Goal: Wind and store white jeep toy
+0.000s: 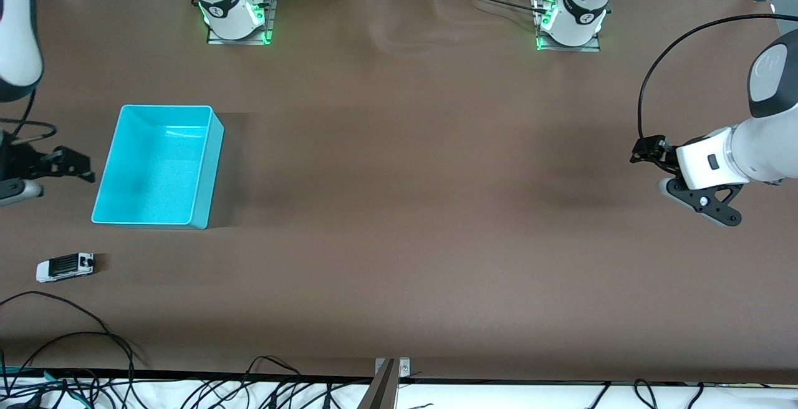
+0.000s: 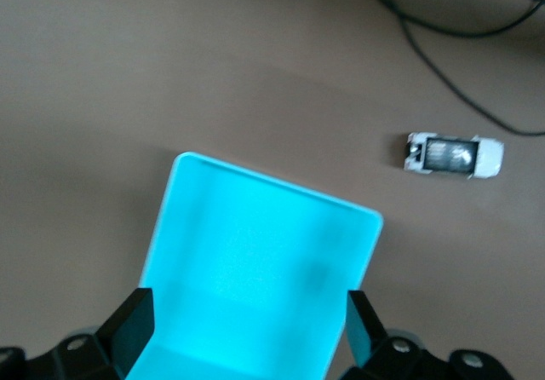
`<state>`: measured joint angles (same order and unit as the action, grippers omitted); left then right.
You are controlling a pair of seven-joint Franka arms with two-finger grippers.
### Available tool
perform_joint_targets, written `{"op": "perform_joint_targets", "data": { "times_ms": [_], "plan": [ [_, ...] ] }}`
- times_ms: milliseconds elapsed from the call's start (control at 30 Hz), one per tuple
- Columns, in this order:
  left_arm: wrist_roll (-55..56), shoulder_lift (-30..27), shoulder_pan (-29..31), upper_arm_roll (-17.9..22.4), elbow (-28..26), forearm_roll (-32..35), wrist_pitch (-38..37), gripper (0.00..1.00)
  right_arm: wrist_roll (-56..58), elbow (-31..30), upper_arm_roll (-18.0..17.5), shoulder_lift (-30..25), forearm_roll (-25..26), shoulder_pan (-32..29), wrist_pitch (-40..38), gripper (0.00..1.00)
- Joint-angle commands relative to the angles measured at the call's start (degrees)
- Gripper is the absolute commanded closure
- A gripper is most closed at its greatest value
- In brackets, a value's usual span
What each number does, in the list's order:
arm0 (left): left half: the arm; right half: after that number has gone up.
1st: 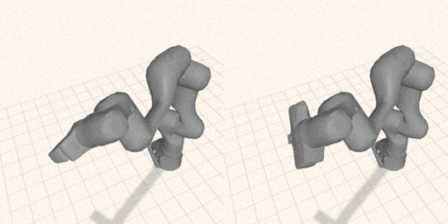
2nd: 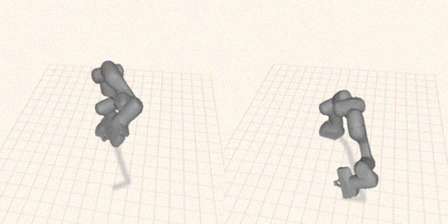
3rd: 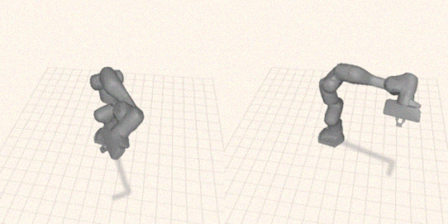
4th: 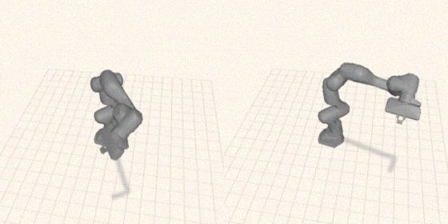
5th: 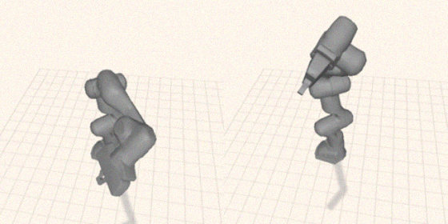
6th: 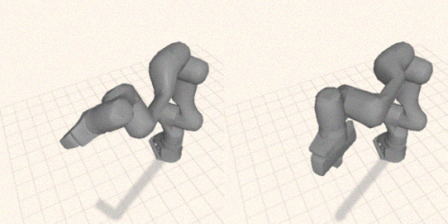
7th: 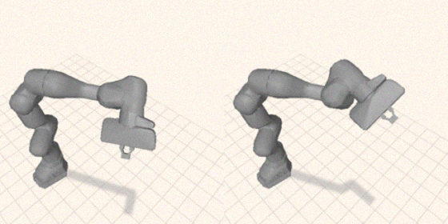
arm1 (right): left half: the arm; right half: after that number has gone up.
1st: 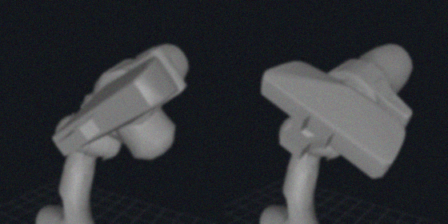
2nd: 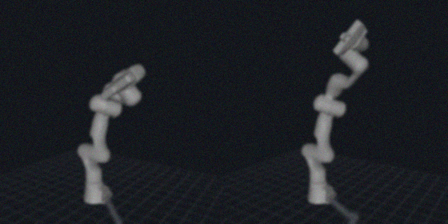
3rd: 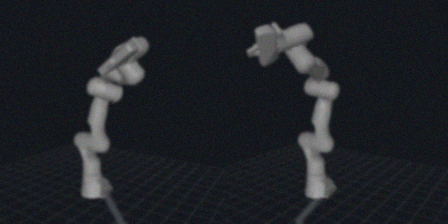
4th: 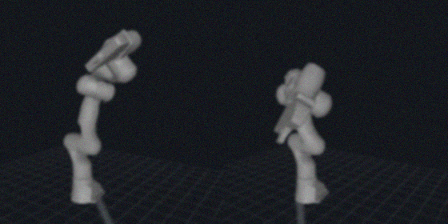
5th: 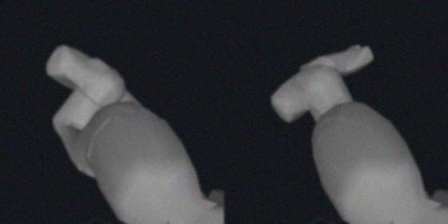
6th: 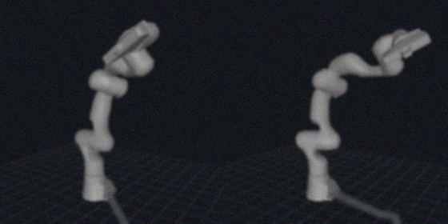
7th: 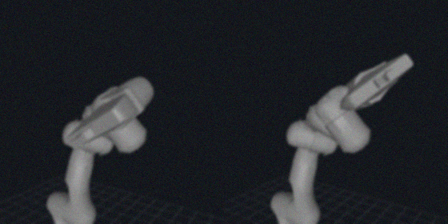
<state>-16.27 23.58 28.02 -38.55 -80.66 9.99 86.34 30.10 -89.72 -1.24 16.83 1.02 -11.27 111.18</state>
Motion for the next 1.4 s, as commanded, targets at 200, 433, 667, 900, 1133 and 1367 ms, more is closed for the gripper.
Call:
{"op": "perform_joint_targets", "data": {
  "times_ms": [200,433,667,900,1133,1367],
  "plan": [
    [9.67,-0.29,-4.64,-0.47,0.85,-1.12,-0.91,0.0,16.73,12.2,-0.61,13.22,0.21,-5.95,6.85,0.0],
    [14.77,-0.46,-4.55,-3.72,3.75,-1.03,-1.52,0.0,27.45,13.61,-0.69,17.97,0.13,-8.41,14.76,0.0],
    [15.22,-3.18,-4.81,-3.81,3.67,-1.03,-2.93,0.0,34.41,17.82,-0.87,23.85,-4.44,-10.96,18.9,0.0],
    [14.6,-7.49,-7.88,1.97,2.35,-1.73,-2.58,0.0,35.12,23.62,-1.22,29.4,-8.4,-11.4,24.17,0.0],
    [14.34,-12.41,-21.49,22.53,0.24,-11.83,-2.05,0.0,34.68,23.89,-1.83,30.28,-8.58,-10.7,27.51,0.0],
    [12.5,-19.17,-26.35,28.71,-9.5,-12.1,5.93,0.0,38.18,24.33,-3.07,29.75,-7.78,-10.44,25.85,0.0]
  ]
}}
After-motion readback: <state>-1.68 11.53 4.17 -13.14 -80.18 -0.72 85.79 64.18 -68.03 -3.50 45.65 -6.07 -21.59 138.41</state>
